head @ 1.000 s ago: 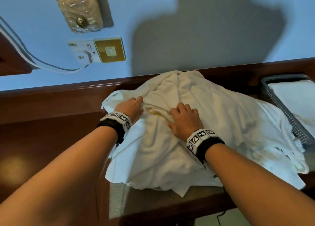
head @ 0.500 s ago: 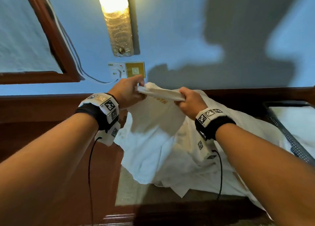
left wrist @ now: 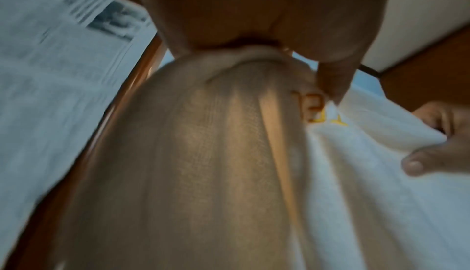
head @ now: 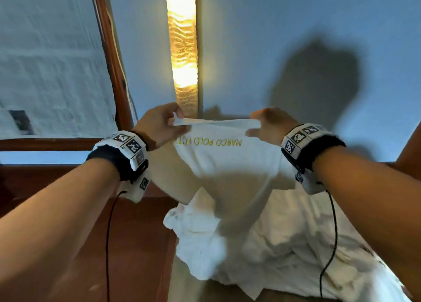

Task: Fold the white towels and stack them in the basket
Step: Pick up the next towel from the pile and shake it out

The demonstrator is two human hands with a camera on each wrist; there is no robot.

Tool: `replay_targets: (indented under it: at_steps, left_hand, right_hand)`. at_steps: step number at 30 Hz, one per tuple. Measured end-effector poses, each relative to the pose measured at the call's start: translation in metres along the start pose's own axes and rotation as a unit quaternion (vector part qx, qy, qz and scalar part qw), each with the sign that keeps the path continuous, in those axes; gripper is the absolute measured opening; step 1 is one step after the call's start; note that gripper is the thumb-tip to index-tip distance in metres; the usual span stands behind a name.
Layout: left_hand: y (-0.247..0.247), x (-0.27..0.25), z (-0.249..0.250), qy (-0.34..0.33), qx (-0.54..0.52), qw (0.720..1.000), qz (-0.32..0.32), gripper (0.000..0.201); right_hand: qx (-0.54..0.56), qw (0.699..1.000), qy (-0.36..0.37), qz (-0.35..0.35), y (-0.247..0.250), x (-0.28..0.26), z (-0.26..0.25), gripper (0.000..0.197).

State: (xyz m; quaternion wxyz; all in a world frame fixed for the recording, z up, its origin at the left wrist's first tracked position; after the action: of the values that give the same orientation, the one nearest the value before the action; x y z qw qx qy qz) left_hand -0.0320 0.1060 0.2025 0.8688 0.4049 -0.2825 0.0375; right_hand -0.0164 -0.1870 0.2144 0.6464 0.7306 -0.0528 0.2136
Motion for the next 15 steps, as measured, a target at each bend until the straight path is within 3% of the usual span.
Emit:
replay_targets:
  at_steps: [2, 5, 8, 11, 15]
  left_hand:
    - [0.026, -0.002, -0.01, -0.025, 0.064, 0.998, -0.009, 0.016]
    - [0.067, -0.006, -0.035, -0.031, 0.057, 0.998, 0.003, 0.026]
    - [0.118, -0.02, -0.077, -0.014, 0.063, 0.998, 0.023, 0.02]
    - [0.166, -0.044, -0.131, 0.019, 0.1, 0.994, 0.032, 0.016]
    - [0.185, -0.07, -0.171, 0.087, 0.142, 0.986, 0.009, 0.031]
  right_hand:
    - [-0.004, 1.0, -0.019, -0.018, -0.002, -0.006, -0.013, 0.042]
    - [0.044, 0.997, -0.065, -0.002, -0.012, -0.014, -0.026, 0.019]
    - [0.064, 0.99, -0.127, 0.017, -0.024, -0.028, -0.037, 0.032]
    - [0.09, 0.975, -0.185, 0.08, -0.031, -0.041, -0.064, 0.023]
    - [0.245, 0.92, -0.234, 0.199, -0.03, -0.047, -0.124, 0.011]
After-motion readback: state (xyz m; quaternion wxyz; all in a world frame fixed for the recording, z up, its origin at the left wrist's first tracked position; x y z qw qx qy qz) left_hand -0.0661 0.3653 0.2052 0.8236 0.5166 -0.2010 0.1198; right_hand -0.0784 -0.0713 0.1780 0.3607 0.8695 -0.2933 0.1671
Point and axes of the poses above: each hand's wrist, its own x-axis towards the middle knuckle, its own y-axis out of the back of the hand, z = x × y, the point moved 1 cm from there along x, towards the middle knuckle, and after that the axes turned 3 degrees about z, right-handed, at the moved point
